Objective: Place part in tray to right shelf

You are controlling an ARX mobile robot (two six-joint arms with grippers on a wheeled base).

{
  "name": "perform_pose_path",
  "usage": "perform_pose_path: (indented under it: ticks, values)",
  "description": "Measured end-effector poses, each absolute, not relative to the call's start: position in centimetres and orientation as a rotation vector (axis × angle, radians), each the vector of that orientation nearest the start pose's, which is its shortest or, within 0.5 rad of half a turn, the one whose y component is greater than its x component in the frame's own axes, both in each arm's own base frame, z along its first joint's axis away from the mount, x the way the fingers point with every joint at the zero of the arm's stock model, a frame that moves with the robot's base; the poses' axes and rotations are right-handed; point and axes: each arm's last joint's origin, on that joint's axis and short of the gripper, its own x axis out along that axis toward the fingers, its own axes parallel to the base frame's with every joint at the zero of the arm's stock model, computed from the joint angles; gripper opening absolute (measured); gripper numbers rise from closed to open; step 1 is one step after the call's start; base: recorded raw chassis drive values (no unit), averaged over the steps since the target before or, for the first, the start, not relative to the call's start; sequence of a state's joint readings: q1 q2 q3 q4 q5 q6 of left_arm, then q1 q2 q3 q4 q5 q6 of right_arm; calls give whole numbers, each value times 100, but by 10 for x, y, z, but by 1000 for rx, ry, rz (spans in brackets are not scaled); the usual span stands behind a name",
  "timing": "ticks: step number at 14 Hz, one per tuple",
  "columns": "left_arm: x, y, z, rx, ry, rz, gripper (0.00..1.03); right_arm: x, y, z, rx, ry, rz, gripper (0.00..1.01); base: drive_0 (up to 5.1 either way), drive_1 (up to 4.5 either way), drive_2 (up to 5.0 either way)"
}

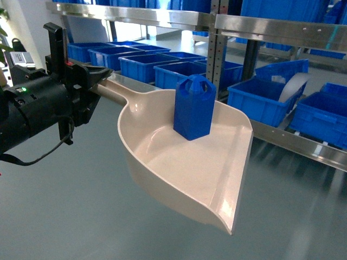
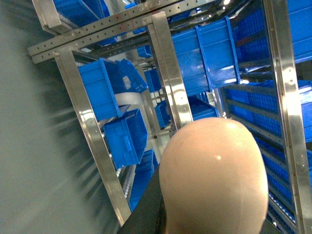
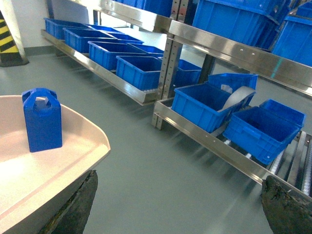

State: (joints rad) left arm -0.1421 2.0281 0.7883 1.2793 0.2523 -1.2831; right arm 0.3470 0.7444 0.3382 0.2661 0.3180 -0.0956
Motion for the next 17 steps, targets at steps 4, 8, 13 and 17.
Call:
perform_pose_path:
  ticks: [4, 8, 13, 17]
  values:
    - [364, -59, 132, -1263, 217, -362, 16, 162, 49, 227, -141, 131, 35, 98, -157, -157, -157]
    - [364, -59, 132, -1263, 216, -361, 16, 162, 49, 227, -141, 131, 35, 98, -167, -167, -167]
    - [364, -59, 132, -1263, 218, -362, 16, 162, 49, 227, -141, 131, 35, 98, -157, -157, -157]
    - [364, -59, 132, -1263, 217, -362, 16, 162, 49, 227, -141, 131, 35, 98, -166, -166, -166]
